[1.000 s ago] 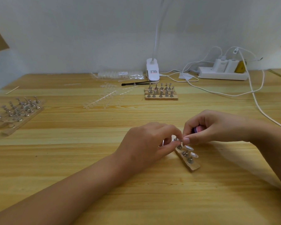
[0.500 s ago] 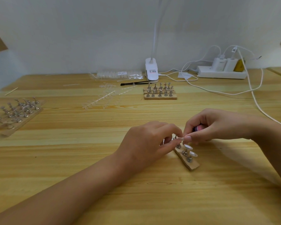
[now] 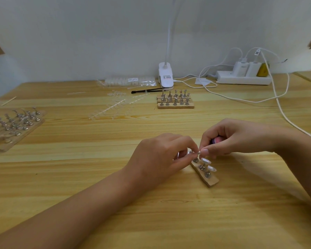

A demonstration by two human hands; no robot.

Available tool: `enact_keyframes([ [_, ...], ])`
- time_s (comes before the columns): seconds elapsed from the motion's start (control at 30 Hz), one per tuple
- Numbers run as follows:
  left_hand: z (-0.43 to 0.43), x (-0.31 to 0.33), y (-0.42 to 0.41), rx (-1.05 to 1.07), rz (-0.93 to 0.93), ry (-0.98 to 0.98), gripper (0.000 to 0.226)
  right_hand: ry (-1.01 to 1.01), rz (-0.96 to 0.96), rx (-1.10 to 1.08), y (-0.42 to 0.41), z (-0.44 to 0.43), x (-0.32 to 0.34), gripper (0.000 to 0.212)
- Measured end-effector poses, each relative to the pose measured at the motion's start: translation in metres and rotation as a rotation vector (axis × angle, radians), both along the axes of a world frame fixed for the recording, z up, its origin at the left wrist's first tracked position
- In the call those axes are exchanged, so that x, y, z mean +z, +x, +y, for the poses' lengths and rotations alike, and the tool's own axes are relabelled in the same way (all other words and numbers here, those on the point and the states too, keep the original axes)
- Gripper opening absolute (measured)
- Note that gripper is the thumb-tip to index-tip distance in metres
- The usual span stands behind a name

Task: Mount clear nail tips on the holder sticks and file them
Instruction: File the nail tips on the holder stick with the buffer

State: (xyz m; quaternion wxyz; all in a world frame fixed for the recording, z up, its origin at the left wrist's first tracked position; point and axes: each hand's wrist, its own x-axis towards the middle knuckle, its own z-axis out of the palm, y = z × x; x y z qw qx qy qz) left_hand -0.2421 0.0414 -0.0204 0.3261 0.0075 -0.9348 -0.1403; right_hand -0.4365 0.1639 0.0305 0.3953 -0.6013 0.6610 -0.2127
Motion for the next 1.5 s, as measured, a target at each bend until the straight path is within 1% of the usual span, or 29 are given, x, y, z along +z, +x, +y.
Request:
enact_keyframes([
  [0.13,0.001,0.002,0.000,-0.003,0.018,-0.032,0.014,0.023,-0.013,-0.001,0.001,0.000,0.000,0.019],
  [0.33,0.002,0.005,0.000,0.004,0.064,-0.233,0.016,0.034,-0.028,-0.003,0.003,0.000,-0.001,0.015],
  [0.43,0.000,0.006,0.002,0.012,0.024,-0.365,0.019,0.064,-0.040,-0.016,0.002,0.001,0.000,0.019],
  [0.5,0.000,0.005,0.004,0.005,0.010,-0.402,0.016,0.084,-0.059,-0.004,0.000,0.002,0.001,0.016],
  [0.57,0.001,0.006,0.004,-0.012,0.014,-0.318,0.017,0.085,-0.072,0.003,-0.001,0.002,0.000,0.009],
  [0.67,0.001,0.009,0.005,-0.005,0.014,-0.092,0.029,0.092,-0.066,0.003,-0.002,0.002,0.000,0.009],
  [0.73,-0.001,0.007,0.006,0.022,-0.019,0.007,0.028,0.103,-0.066,0.001,-0.003,0.002,-0.001,0.009],
  [0.83,-0.004,0.001,0.006,0.064,-0.113,0.068,0.025,0.114,-0.067,-0.001,-0.005,0.002,-0.001,0.012],
  [0.97,-0.005,-0.002,0.004,0.054,-0.210,0.137,0.024,0.099,-0.054,-0.018,-0.006,0.001,-0.003,0.013],
  [1.07,-0.002,-0.002,0.002,0.064,-0.237,0.166,0.017,0.084,-0.037,-0.012,-0.007,0.001,-0.002,0.017],
  [1.17,0.003,-0.001,0.000,0.070,-0.244,0.281,0.008,0.085,-0.025,0.007,-0.008,0.002,-0.002,0.017],
  [1.23,0.005,-0.001,-0.001,0.060,-0.253,0.350,0.007,0.087,-0.017,0.007,-0.008,0.002,-0.001,0.017],
  [1.3,0.007,-0.002,0.000,0.060,-0.245,0.333,0.007,0.088,-0.013,0.002,-0.008,0.002,-0.001,0.017],
  [1.37,0.010,-0.002,0.001,0.078,-0.186,0.169,0.009,0.085,-0.016,-0.009,-0.008,0.002,-0.002,0.016],
  [1.43,0.012,-0.001,0.001,0.087,-0.103,0.023,0.016,0.084,-0.019,-0.027,-0.007,0.002,-0.003,0.014],
  [1.5,0.012,-0.002,0.001,0.081,-0.027,0.006,0.017,0.090,-0.015,-0.034,-0.007,0.001,-0.002,0.015],
])
